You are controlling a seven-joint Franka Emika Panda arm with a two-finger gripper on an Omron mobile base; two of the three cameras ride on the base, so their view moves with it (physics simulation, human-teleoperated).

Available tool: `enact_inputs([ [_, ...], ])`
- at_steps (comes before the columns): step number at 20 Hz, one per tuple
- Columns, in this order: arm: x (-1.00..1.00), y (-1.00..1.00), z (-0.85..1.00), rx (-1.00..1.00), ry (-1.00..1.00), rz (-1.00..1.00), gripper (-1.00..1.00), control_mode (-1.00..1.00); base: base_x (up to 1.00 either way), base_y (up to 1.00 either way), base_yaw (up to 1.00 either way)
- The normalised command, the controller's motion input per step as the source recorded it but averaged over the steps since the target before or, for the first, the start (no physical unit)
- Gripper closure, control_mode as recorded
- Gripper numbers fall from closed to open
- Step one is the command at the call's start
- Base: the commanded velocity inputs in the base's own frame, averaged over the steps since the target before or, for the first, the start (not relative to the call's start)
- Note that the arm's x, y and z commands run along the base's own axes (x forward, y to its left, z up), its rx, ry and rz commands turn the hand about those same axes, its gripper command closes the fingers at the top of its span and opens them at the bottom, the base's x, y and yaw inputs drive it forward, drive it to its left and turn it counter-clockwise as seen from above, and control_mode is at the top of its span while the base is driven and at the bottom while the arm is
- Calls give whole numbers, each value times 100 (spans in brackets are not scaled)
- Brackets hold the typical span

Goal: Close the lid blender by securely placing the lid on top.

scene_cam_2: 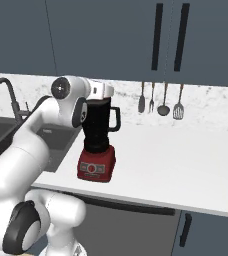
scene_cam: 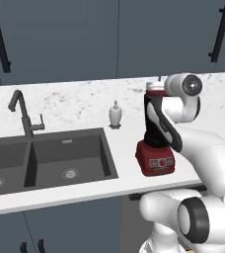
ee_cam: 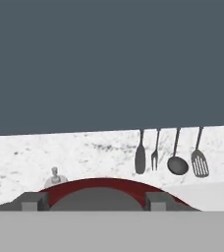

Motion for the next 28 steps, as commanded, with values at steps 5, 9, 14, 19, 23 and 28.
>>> enact_inputs([
  [5, 12, 0, 0, 0, -11, -4, 100, -100, 0, 0, 0],
  [9, 20, 0, 0, 1, -10, -4, 100, -100, 0, 0, 0],
  [14, 9, 0, -11, 1, -8, -3, 100, -100, 0, 0, 0],
  [19, 0, 0, -26, 0, -4, -2, 100, -100, 0, 0, 0],
  [23, -4, 0, -36, 0, -4, -2, 100, -100, 0, 0, 0],
  [28, -20, 0, -45, -1, 0, -1, 100, -100, 0, 0, 0],
])
